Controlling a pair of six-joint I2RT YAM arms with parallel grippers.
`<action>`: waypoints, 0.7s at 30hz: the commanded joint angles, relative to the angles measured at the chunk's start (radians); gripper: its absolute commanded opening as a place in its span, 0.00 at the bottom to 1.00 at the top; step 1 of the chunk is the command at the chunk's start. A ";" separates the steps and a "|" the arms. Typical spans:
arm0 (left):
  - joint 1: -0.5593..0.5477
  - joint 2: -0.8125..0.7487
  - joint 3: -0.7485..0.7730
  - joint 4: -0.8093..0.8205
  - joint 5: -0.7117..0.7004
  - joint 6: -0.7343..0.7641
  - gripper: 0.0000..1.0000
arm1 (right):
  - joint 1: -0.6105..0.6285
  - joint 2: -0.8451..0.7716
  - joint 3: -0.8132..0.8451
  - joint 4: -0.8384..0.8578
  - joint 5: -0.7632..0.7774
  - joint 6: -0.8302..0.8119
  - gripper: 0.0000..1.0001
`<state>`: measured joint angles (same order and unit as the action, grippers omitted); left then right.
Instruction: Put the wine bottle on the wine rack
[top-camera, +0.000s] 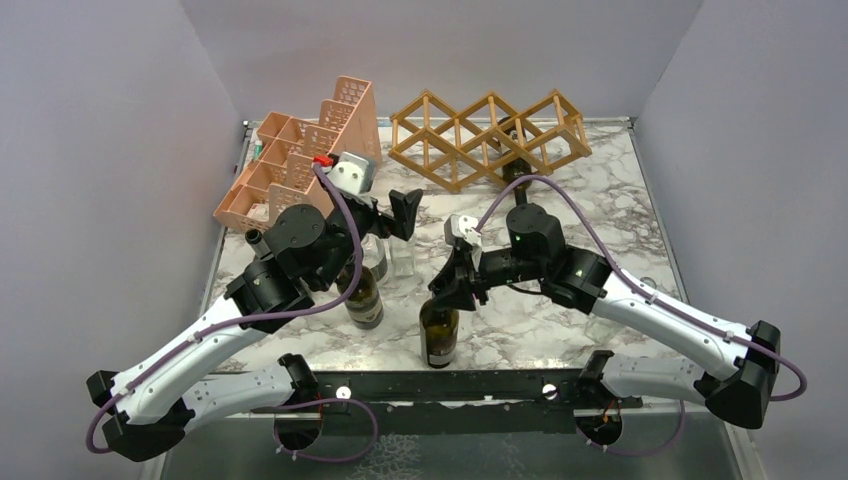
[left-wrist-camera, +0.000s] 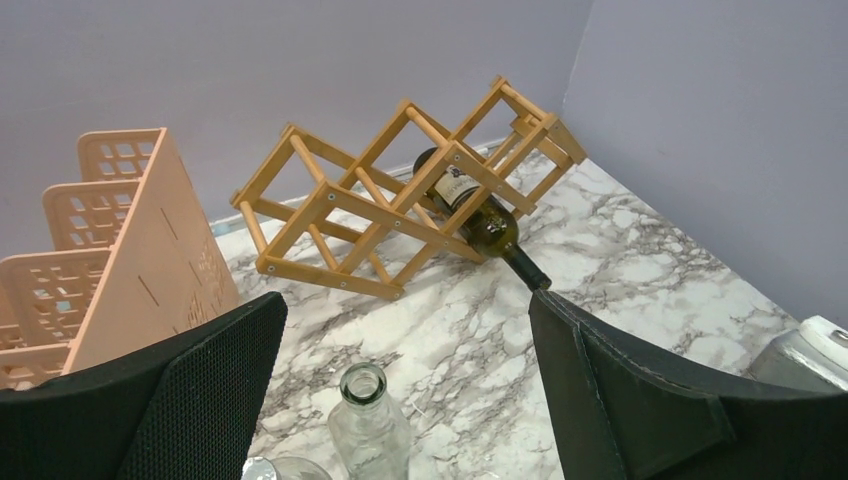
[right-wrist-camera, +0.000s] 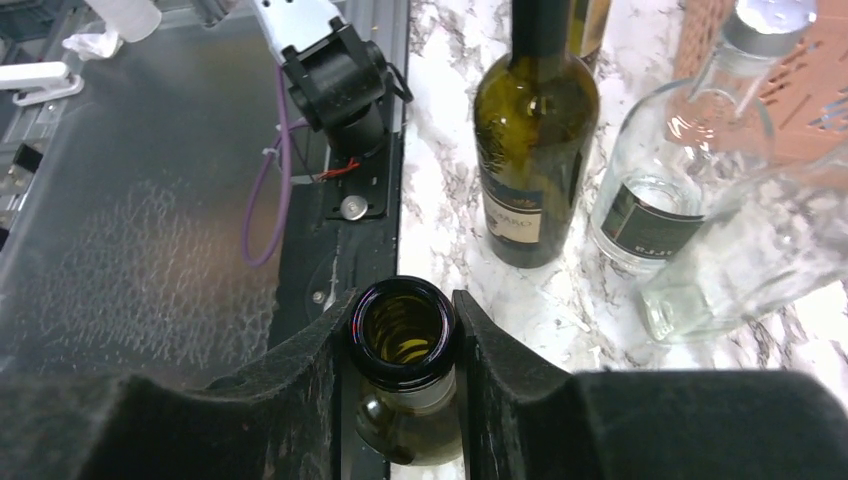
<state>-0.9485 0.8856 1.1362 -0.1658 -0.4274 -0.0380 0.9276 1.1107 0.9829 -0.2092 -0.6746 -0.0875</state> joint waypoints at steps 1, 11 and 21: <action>-0.001 -0.003 -0.017 -0.015 0.066 -0.022 0.98 | 0.010 -0.032 -0.024 0.052 -0.029 -0.006 0.24; -0.002 0.019 -0.092 0.038 0.343 0.019 0.99 | 0.010 -0.165 -0.043 0.024 0.313 0.040 0.05; -0.001 0.021 -0.202 0.156 0.665 0.032 0.99 | 0.009 -0.412 -0.071 -0.108 0.814 0.293 0.01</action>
<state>-0.9485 0.9020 0.9455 -0.1055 0.0383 -0.0212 0.9348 0.7887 0.8841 -0.3111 -0.1192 0.0540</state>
